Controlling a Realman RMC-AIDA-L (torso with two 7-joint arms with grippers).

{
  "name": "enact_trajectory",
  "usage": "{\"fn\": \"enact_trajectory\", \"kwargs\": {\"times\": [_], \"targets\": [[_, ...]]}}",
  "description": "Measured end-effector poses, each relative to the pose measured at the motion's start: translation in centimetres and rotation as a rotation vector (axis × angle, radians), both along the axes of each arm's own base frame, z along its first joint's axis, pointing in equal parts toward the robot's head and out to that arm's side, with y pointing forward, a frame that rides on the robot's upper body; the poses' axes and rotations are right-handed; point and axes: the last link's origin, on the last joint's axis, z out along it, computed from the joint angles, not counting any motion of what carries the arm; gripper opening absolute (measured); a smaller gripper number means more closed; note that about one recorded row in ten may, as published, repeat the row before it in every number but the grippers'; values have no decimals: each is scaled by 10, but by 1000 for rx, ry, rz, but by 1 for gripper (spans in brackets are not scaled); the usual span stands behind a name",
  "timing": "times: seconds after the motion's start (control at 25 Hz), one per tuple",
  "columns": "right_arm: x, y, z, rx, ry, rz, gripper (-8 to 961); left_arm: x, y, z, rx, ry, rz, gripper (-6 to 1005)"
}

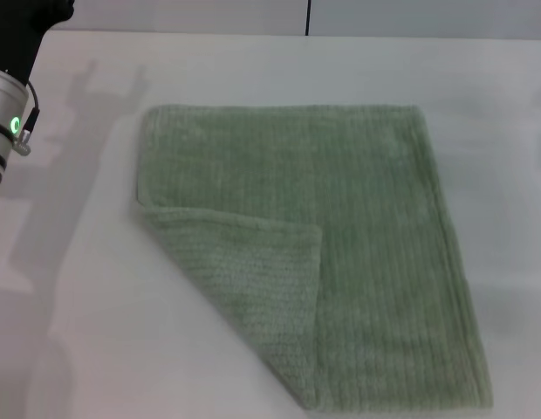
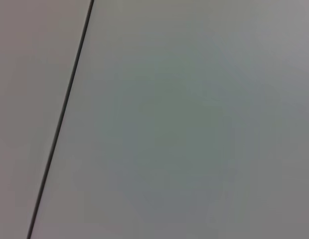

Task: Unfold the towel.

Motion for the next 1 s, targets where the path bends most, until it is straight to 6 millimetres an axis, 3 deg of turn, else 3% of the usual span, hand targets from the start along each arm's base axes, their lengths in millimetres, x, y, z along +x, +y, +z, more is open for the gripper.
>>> {"fn": "enact_trajectory", "kwargs": {"times": [0.56,1.0], "targets": [[-40,15,24,-359,52,-98,0,8,8,1,-2,9,-13,774],[-74,21,19,-671,2,-168,1,11,11,2,-1,10,-19,764]]}}
